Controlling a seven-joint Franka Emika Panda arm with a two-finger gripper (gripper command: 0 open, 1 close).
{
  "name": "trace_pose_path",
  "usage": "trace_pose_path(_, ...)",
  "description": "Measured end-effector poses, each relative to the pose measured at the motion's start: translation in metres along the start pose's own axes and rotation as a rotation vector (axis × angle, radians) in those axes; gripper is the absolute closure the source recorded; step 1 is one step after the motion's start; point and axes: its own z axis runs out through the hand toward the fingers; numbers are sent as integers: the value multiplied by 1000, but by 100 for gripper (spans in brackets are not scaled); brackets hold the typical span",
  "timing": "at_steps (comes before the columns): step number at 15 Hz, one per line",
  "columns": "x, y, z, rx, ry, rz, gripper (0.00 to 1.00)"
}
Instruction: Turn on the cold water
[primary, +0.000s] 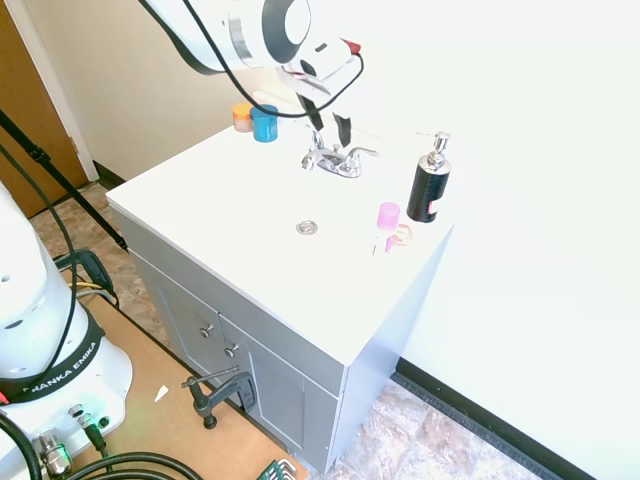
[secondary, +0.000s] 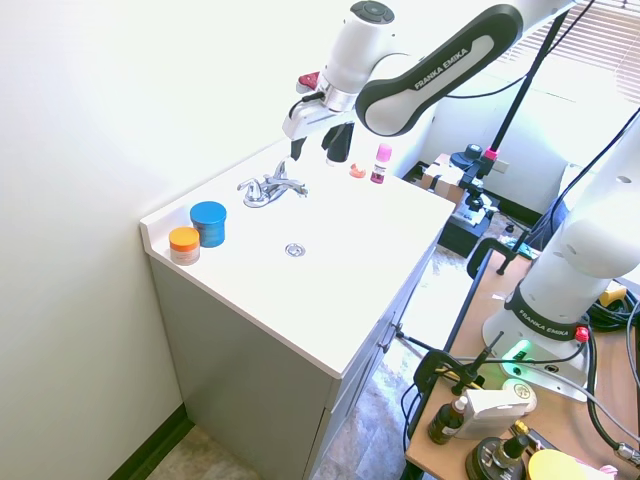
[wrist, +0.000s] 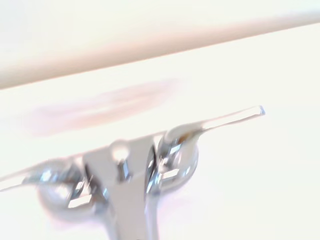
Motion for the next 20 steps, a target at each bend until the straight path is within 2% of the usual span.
trace_pose_path(4, 29, -17, 31, -6, 81, 46, 0)
trace_pose_path(12, 57, -13, 88, -62, 117, 72, 0)
trace_pose_path(14, 60, -7, 92, -108, 66, 77, 0)
trace_pose_path(16, 63, -2, 93, -149, -16, 70, 0)
trace_pose_path(20, 66, 1, 81, -183, -156, 63, 0)
